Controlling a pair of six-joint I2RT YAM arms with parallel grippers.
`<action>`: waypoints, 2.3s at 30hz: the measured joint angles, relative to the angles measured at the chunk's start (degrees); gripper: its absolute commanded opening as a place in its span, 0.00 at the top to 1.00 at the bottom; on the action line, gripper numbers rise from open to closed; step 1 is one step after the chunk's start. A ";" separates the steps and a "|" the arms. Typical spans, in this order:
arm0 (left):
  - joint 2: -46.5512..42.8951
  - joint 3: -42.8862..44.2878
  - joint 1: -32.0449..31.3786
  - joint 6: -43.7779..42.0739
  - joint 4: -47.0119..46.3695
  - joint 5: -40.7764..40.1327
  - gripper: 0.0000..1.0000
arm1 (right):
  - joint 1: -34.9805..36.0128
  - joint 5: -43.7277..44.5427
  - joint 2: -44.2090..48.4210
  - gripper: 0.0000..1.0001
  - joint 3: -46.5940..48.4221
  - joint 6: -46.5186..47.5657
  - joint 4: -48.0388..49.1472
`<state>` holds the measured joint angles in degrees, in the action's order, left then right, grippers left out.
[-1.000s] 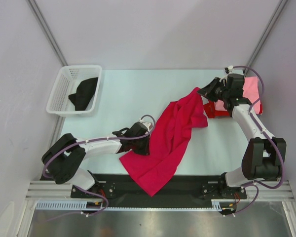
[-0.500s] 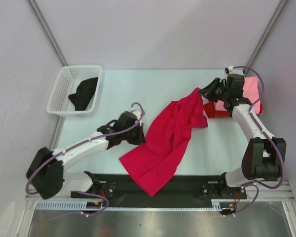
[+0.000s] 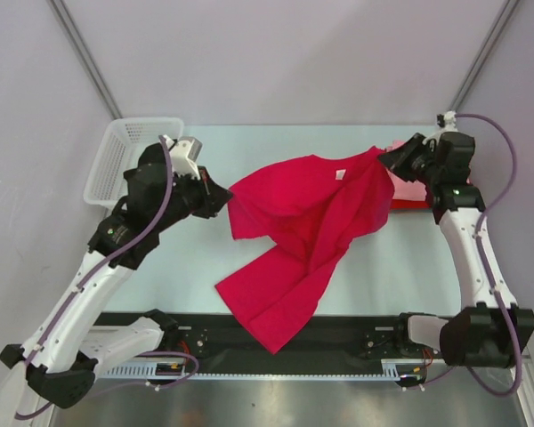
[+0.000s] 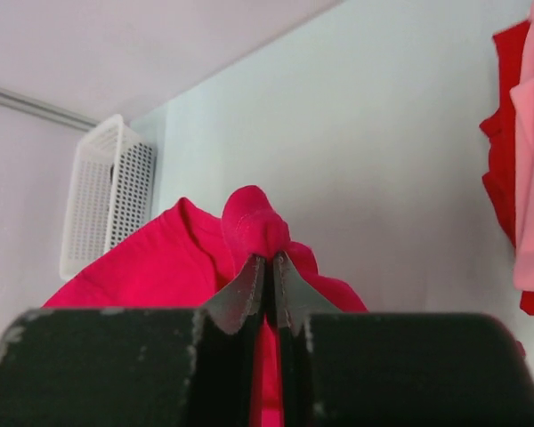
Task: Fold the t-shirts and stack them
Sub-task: Flatten the tshirt out
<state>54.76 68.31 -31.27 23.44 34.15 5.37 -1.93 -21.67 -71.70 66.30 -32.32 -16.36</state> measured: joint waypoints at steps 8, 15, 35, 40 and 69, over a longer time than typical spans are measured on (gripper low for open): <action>-0.92 6.25 0.20 -0.04 0.26 11.04 1.00 | -2.93 5.55 12.90 1.00 6.25 0.17 -5.73; 1.81 8.37 -12.55 3.56 -4.26 16.79 1.00 | -3.04 6.82 5.86 1.00 22.12 -3.80 -3.76; -8.39 -8.13 0.13 15.13 -17.20 27.19 1.00 | 29.20 -1.09 -60.54 0.28 69.26 -3.52 -12.85; -10.05 -19.54 14.27 14.86 -14.53 30.08 1.00 | 27.32 4.17 -51.15 0.30 46.69 2.54 -12.17; -12.70 -27.41 41.86 9.62 -8.55 30.53 1.00 | 32.87 39.06 -2.01 0.53 -27.04 0.35 -10.51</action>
<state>42.06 40.91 10.59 33.06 25.61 35.90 30.94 17.39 -73.71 39.27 -31.97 -26.87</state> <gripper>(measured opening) 0.010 0.467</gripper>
